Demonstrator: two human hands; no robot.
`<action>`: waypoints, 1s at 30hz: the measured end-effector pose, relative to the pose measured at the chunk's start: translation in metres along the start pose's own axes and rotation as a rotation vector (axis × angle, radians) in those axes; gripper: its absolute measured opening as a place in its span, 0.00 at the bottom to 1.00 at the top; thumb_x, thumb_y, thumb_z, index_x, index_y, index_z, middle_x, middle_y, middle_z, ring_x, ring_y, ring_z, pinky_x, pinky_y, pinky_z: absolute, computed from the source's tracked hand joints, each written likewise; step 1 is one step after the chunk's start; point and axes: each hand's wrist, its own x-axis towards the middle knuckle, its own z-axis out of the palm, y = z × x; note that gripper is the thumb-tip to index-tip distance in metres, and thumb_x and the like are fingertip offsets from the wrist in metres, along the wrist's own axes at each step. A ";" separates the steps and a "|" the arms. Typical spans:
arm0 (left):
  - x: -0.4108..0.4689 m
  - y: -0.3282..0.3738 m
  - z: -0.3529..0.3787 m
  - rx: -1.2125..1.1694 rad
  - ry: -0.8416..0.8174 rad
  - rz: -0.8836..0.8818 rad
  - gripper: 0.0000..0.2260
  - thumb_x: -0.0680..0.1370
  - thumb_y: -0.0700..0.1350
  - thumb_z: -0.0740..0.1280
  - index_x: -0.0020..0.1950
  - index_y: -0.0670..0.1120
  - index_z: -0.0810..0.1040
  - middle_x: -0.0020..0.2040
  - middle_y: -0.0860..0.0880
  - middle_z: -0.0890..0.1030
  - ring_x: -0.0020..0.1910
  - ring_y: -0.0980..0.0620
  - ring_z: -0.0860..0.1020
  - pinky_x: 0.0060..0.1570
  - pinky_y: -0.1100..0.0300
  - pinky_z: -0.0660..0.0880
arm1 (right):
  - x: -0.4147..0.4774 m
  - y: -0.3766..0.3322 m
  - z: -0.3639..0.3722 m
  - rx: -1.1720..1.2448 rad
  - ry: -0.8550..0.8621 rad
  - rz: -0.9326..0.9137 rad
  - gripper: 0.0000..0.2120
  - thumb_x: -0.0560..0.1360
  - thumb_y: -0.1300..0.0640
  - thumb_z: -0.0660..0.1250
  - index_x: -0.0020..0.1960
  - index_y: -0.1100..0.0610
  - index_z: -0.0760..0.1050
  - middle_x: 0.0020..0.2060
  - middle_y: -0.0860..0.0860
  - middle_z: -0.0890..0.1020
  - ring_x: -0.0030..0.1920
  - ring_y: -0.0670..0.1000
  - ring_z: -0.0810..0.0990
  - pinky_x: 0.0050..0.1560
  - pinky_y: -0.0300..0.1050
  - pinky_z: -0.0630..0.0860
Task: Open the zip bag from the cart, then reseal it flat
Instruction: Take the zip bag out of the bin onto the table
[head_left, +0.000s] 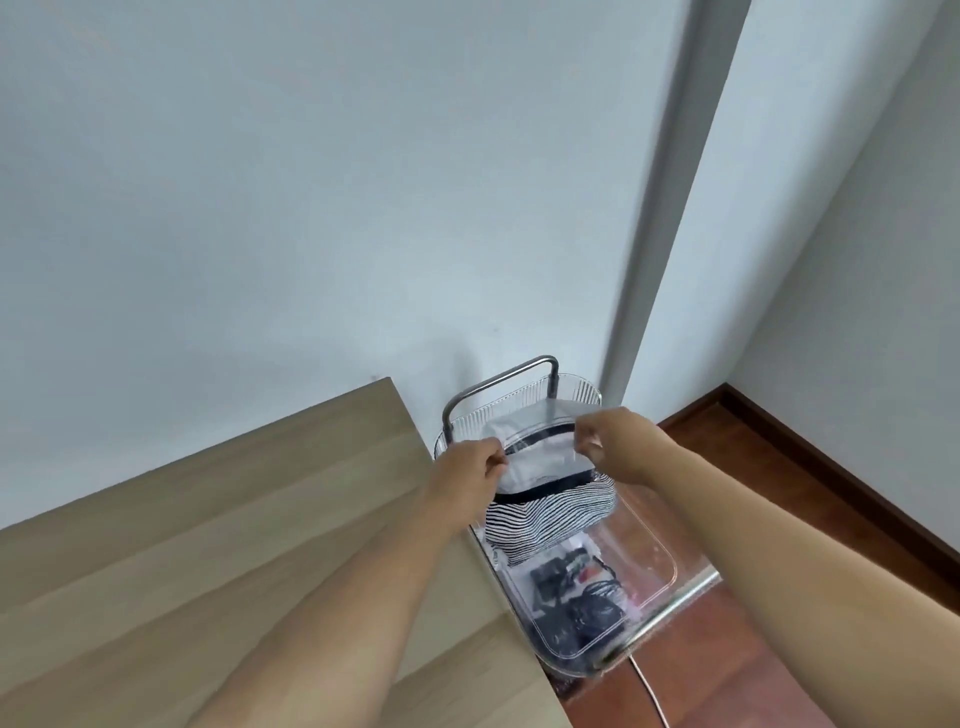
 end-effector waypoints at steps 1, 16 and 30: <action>-0.002 0.002 -0.013 -0.013 0.034 0.005 0.02 0.75 0.43 0.65 0.42 0.47 0.77 0.42 0.47 0.82 0.41 0.46 0.78 0.43 0.56 0.75 | -0.001 -0.009 -0.009 0.016 0.042 -0.021 0.07 0.74 0.59 0.61 0.45 0.52 0.78 0.46 0.50 0.83 0.47 0.54 0.79 0.49 0.48 0.77; -0.156 -0.085 -0.214 -0.100 0.422 -0.168 0.06 0.76 0.41 0.64 0.39 0.48 0.75 0.35 0.55 0.77 0.36 0.60 0.73 0.34 0.74 0.67 | -0.037 -0.251 -0.013 0.166 0.242 -0.451 0.06 0.74 0.53 0.65 0.43 0.54 0.78 0.29 0.44 0.77 0.35 0.50 0.77 0.39 0.43 0.74; -0.356 -0.254 -0.274 -0.035 0.228 -0.411 0.07 0.77 0.42 0.62 0.39 0.50 0.73 0.38 0.51 0.77 0.39 0.51 0.74 0.35 0.64 0.67 | -0.083 -0.452 0.142 0.185 0.003 -0.490 0.05 0.75 0.52 0.65 0.42 0.51 0.77 0.29 0.42 0.74 0.32 0.46 0.73 0.33 0.40 0.69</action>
